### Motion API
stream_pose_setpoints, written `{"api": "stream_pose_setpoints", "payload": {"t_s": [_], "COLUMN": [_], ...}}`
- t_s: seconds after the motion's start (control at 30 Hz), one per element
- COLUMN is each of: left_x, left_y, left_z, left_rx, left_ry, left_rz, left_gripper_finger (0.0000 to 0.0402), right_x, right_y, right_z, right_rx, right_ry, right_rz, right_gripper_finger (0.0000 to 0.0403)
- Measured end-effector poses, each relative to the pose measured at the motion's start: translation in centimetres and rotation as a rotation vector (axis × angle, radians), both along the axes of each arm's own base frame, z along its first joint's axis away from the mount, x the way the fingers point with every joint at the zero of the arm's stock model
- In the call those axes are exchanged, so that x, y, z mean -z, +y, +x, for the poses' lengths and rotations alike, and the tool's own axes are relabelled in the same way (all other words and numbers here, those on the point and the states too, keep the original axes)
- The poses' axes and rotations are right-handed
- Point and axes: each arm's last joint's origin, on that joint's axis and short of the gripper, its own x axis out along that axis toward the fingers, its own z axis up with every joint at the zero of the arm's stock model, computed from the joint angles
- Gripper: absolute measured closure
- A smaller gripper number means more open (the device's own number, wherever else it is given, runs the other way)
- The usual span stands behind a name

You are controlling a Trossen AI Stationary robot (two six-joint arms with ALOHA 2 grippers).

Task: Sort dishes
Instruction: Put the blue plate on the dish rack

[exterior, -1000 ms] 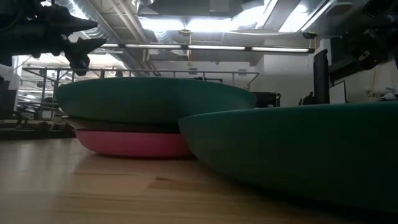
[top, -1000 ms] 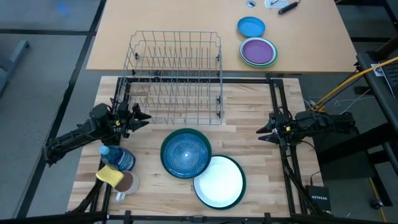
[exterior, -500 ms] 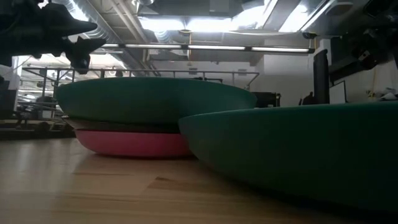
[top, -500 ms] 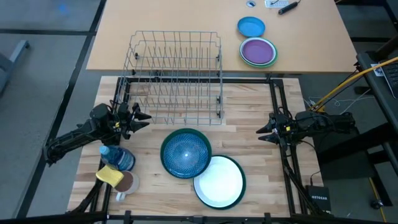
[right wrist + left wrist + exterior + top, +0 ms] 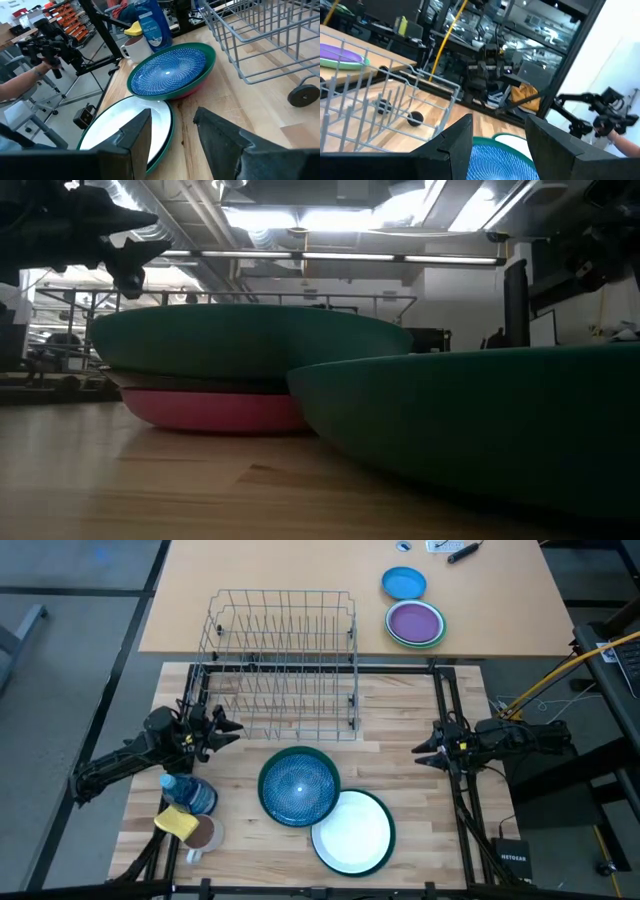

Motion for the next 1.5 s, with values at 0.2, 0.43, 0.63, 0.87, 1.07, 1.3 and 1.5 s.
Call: {"api": "stream_pose_setpoints", "payload": {"t_s": [0.2,0.43,0.63,0.87,1.07,1.3,1.5], "left_x": [-1.4,-3.4,-4.3,-7.0,-9.9,-12.3,-13.8], "left_y": [0.2,-0.2,-0.1,0.7,1.8,2.3,1.7], "left_z": [-0.3,-1.1,-1.0,0.7,3.6,8.3,12.2], "left_rx": [-0.102,-0.146,-0.144,-0.127,-0.044,0.086,0.175], "left_ry": [-0.146,-0.351,-0.362,-0.271,-0.183,-0.081,-0.012], "left_rz": [0.014,0.171,0.169,0.204,0.239,0.273,0.351], "left_gripper_finger": [0.0231,0.0231,0.0231,0.0231,0.0231,0.0231,0.0231], "right_x": [0.0,-0.3,-1.3,-1.4,-1.4,-1.3,-1.3], "right_y": [0.0,-0.1,-0.5,-0.7,-0.7,-0.7,-0.7], "right_z": [0.0,0.1,0.3,0.3,0.3,0.3,0.3], "right_rx": [0.009,0.023,0.18,0.255,0.255,0.255,0.254], "right_ry": [-0.001,-0.033,-0.136,-0.148,-0.147,-0.147,-0.146], "right_rz": [-0.002,0.001,-0.009,-0.032,-0.033,-0.033,-0.034], "right_gripper_finger": [0.024,0.024,0.024,0.024,0.024,0.024,0.024]}}
